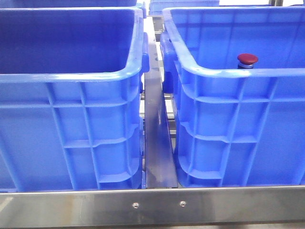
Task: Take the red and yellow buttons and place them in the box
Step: 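Lower the yellow button beside the red one and open the right gripper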
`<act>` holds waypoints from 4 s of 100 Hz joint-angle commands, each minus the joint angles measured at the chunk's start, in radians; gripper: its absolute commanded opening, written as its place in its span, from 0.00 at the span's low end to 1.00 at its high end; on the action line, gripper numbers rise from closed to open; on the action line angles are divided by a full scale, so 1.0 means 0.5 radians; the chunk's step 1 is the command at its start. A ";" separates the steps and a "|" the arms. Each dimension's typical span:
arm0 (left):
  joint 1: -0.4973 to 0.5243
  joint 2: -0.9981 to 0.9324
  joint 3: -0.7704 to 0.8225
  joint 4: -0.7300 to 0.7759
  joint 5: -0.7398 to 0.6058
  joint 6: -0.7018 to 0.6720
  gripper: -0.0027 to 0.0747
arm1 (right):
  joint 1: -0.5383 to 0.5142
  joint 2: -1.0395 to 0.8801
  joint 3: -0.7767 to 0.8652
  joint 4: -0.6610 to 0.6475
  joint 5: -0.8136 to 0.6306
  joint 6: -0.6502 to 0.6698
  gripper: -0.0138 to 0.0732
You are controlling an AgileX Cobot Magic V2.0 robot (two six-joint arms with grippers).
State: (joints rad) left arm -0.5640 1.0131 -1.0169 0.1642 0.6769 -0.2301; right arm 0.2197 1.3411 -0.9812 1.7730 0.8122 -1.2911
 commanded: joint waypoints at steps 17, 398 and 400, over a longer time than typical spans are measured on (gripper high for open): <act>0.524 -0.273 0.142 0.028 -0.105 -0.021 0.84 | -0.269 -0.189 -0.068 -0.109 -0.084 -0.035 0.45; 0.781 -0.836 0.447 0.118 -0.120 -0.021 0.01 | -0.525 -0.661 0.433 -0.570 -1.410 -0.210 0.83; 0.781 -0.836 0.447 0.118 -0.120 -0.021 0.01 | -0.525 -0.704 0.461 -0.570 -1.406 -0.210 0.83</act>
State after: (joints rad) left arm -0.1745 0.5948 -0.7682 0.2139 0.6875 -0.2309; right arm -0.0368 1.0927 -0.7707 1.4852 0.0999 -1.3857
